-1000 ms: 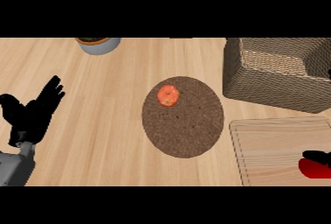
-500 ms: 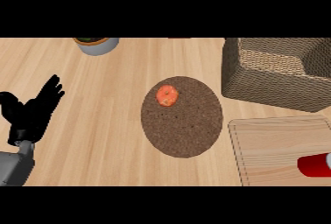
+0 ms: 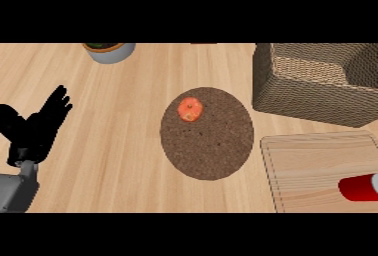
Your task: Pick the can from the cutting board and place it in the basket
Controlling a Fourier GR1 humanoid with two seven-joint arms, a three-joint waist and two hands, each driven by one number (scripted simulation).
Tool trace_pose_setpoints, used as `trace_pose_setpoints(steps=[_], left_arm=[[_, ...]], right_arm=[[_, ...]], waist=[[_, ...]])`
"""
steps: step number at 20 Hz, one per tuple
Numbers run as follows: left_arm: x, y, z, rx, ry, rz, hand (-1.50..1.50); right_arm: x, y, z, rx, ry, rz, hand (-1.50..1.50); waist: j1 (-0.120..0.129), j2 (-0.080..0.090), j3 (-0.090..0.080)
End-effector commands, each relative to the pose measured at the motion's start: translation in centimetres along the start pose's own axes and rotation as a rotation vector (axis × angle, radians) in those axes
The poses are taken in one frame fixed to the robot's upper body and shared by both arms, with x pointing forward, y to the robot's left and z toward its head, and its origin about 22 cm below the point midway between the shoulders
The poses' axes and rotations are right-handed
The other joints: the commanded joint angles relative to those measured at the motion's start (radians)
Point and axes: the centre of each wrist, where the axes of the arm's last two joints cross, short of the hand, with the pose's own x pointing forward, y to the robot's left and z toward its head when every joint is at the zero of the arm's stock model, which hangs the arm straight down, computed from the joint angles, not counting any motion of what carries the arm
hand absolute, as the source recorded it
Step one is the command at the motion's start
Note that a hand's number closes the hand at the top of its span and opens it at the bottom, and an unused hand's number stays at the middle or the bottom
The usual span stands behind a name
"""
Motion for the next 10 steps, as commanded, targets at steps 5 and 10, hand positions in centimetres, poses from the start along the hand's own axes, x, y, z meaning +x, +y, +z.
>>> trace_pose_setpoints(steps=[5, 10], left_arm=[[-0.7, 0.0, 1.1, 0.008, 0.002, -0.009, 0.00], [-0.2, 0.2, -0.2, 0.006, -0.007, 0.002, 0.00]], right_arm=[[-5.5, 1.3, 4.1, 0.000, -0.051, -0.143, -1.50], [-8.4, 4.1, 6.3, -0.082, -0.104, -0.213, -1.50]], waist=[[-0.003, -0.002, 0.001], [0.003, 0.002, 0.002]])
